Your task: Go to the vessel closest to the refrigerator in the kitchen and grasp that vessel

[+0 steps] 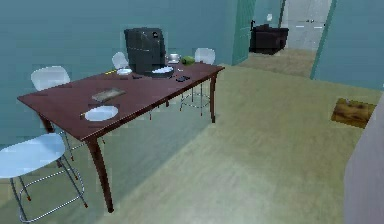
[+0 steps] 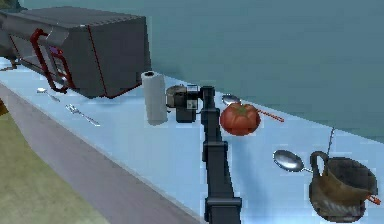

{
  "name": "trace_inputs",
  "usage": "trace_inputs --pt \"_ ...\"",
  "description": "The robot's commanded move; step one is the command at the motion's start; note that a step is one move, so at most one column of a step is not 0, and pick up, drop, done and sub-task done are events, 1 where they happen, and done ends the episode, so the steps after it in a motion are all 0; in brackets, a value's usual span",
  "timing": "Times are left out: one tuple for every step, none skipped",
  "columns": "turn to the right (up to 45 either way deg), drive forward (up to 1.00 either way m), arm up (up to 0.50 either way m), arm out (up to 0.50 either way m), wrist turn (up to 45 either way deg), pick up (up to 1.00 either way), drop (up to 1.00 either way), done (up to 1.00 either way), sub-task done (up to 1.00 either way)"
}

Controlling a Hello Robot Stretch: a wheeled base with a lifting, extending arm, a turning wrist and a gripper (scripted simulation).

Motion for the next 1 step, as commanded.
trace_inputs --pt "0.0 0.00 0.00 0.00 0.0 1.00 0.00 0.00 0.00"
